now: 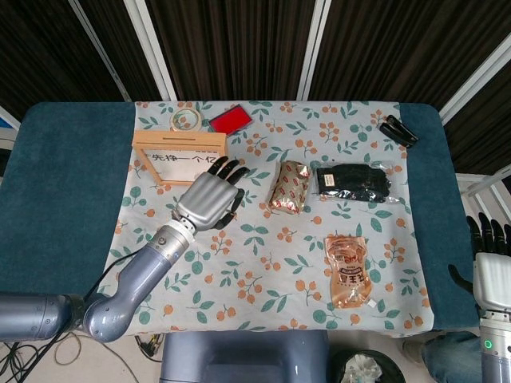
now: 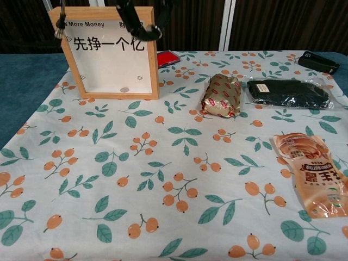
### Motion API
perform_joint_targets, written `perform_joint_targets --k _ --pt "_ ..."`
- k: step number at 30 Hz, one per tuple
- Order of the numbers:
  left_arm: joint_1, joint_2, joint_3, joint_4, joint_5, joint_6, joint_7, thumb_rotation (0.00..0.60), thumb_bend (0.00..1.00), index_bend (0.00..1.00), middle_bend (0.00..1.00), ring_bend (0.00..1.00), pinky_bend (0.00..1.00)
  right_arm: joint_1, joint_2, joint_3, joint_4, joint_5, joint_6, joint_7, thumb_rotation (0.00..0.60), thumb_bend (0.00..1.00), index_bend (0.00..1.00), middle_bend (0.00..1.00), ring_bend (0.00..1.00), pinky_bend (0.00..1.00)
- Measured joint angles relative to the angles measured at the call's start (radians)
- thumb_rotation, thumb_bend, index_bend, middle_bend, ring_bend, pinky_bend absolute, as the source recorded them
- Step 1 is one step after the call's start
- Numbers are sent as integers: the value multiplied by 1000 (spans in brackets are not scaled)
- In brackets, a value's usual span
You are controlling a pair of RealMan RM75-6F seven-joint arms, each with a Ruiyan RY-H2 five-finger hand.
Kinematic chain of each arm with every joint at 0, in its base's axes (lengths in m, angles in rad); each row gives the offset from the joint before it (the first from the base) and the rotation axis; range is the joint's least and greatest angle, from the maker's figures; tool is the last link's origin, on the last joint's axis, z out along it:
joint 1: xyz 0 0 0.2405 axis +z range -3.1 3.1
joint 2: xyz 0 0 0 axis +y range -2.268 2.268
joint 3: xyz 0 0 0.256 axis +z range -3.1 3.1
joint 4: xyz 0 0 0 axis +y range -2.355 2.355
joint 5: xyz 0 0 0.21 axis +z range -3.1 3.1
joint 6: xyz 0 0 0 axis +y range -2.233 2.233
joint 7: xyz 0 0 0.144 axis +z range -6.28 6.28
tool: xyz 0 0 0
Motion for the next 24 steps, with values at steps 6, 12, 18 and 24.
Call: perform_joint_targets --k 6,12,18,24 --pt "-89 37 -60 68 -183 -17 18 600 584 693 112 0 0 3 -7 9 19 21 -9 -8 600 303 0 0 0 0" --pt "-187 83 -79 222 -389 -100 64 600 585 695 113 0 0 11 -20 9 55 43 -38 -29 600 301 0 0 0 0" --pt "-262 101 -34 418 -542 -240 121 600 595 697 114 0 0 21 -39 7 93 51 -52 -55 600 302 0 0 0 0" --pt "-328 101 57 618 -655 -405 178 600 599 700 116 0 0 30 -67 3 144 61 -72 -80 600 301 0 0 0 0"
